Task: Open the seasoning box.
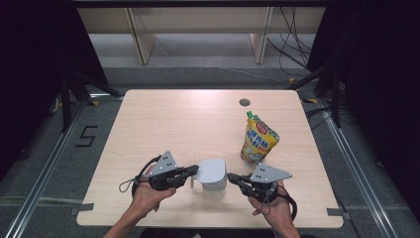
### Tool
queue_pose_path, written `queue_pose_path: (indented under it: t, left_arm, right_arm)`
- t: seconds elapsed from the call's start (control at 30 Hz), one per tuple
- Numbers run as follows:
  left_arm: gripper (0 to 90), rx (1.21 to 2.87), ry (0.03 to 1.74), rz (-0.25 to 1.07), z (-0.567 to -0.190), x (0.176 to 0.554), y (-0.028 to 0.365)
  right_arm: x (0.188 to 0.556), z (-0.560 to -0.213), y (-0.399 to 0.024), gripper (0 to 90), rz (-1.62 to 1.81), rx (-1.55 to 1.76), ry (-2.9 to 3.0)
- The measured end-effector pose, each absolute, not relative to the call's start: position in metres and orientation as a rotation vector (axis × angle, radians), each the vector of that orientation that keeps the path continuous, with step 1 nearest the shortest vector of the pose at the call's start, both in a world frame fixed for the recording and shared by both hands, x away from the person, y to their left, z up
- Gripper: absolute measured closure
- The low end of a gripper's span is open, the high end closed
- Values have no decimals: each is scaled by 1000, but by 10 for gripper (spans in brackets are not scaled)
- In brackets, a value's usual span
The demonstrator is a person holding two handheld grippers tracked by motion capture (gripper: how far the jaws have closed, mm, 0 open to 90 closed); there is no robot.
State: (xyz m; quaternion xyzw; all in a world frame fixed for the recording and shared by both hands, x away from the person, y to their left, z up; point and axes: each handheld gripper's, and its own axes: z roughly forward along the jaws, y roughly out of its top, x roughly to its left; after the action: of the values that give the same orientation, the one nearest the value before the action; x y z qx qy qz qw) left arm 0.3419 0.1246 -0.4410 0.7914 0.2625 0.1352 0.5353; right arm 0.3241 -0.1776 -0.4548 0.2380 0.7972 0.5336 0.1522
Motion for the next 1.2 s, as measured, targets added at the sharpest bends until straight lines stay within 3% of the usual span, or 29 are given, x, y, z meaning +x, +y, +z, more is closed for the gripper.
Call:
queue_pose_path:
  t: [0.33,0.4,0.57,0.73,1.2]
  left_arm:
    - [875,1879,620,312,-443,343,127]
    - [840,1855,644,295,-444,342,130]
    - [623,1824,665,275,-446,341,142]
    - [475,1874,688,284,-461,334,154]
    - [366,1958,791,262,-495,324,178]
  right_arm:
    - [330,-448,-171,900,1523,646,2326]
    - [330,-447,-168,900,1530,637,2332]
    - [330,-443,-161,900,1539,621,2310]
    - [330,-438,-156,900,1548,596,2312]
    - [333,-419,-133,900,1568,535,2298]
